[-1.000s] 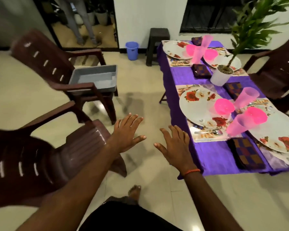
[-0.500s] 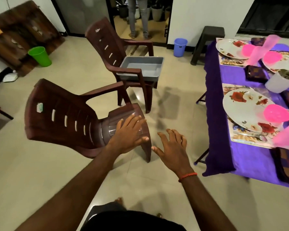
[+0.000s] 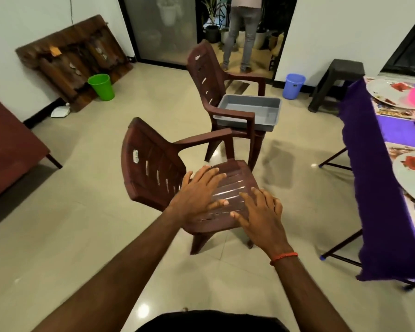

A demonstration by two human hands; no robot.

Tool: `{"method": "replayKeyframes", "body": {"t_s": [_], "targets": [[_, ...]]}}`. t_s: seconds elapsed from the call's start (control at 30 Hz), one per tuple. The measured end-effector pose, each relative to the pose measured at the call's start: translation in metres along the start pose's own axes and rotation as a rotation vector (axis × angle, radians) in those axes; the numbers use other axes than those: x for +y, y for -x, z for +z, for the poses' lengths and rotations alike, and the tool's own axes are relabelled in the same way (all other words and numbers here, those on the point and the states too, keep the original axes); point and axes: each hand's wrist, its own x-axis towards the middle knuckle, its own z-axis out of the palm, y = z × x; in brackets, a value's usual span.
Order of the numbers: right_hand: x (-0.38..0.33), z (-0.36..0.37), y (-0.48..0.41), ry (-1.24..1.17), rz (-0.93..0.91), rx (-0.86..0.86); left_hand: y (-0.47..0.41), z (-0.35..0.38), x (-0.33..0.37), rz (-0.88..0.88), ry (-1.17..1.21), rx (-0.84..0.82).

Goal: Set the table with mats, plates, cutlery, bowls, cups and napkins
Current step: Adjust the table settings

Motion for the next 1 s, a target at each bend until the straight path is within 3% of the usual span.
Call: {"method": "replayKeyframes", "body": {"t_s": [0.2,0.5,0.8,1.0], "targets": [[-0.077,0.016,-0.027,0.029,0.009,-0.011,0.028,-0.016,-0.076,0.009,0.013,0.005],[-0.127,0.036,-0.083,0.081,0.038,-0.067,-0.004,-0.025,-0.154,0.080,0.001,0.014],[-0.164,0.064,-0.147,0.047,0.134,-0.166,-0.057,-0.027,-0.235,0.169,-0.014,-0.126],[-0.188,0.065,-0.200,0.036,0.214,-0.145,-0.101,-0.044,-0.299,0.186,-0.042,-0.189]]}}
